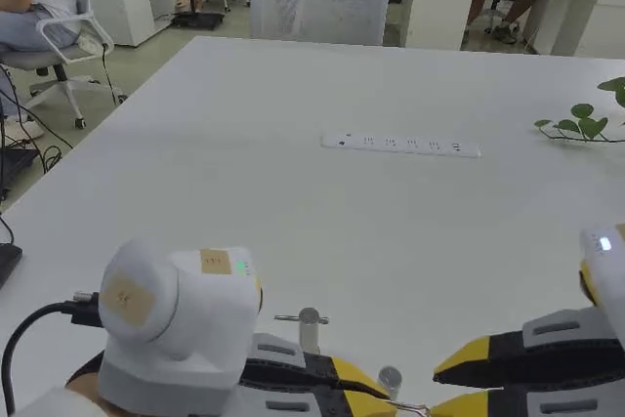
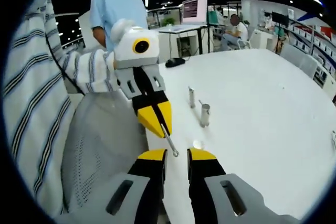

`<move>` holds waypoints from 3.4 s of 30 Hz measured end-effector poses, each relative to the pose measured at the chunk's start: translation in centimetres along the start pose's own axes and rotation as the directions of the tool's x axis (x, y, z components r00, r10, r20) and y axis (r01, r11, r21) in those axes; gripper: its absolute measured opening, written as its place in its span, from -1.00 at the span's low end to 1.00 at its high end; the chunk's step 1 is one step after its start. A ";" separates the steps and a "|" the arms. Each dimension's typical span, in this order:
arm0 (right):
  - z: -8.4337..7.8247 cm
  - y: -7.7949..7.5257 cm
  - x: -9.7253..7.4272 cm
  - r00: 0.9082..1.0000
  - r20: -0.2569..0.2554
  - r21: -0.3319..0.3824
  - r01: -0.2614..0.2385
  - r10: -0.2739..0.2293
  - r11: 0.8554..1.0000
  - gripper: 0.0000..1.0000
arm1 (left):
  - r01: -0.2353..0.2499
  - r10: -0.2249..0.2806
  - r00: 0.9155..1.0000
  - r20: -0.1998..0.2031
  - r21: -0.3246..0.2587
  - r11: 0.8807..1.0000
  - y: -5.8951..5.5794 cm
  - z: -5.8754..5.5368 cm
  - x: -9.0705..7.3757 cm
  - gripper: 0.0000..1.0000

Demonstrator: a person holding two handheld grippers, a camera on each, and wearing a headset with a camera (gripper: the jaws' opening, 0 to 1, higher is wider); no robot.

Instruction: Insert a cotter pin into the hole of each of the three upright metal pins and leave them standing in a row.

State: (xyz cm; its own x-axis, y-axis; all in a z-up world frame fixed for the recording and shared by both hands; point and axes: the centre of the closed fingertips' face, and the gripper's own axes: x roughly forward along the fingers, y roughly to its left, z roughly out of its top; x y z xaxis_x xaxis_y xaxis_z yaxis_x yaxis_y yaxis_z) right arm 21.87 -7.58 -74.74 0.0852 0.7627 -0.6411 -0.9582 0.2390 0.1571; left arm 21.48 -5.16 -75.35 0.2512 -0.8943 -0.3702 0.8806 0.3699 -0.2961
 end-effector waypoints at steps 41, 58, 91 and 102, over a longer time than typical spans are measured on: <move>0.2 2.9 1.9 0.969 0.155 0.002 -0.197 0.194 0.980 -0.75 | 0.100 -0.107 0.993 0.047 0.137 0.986 -1.6 0.7 -0.7 -1.00; -0.1 2.9 2.6 0.961 0.198 0.019 -0.199 0.192 0.980 -0.83 | 0.105 -0.114 0.991 0.076 0.120 0.987 -1.7 1.4 -0.8 -1.00; 0.5 3.6 0.3 0.963 0.085 -0.093 -0.249 0.257 0.964 -0.92 | 0.151 -0.156 0.986 0.061 0.076 0.986 -2.6 0.9 -0.9 -0.99; 0.9 3.5 -0.4 0.959 0.079 -0.103 -0.265 0.273 0.959 -0.92 | 0.160 -0.167 0.983 0.077 0.081 0.984 -2.7 1.0 -1.0 -0.99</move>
State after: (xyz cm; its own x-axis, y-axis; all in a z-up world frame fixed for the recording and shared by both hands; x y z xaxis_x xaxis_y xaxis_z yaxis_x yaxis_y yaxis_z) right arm 18.69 -6.53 -73.26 -0.1586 0.8443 -0.5119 -0.9694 -0.0346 0.2432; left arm 19.24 -5.53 -73.36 0.1312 -0.9602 -0.2465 0.9392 0.2000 -0.2791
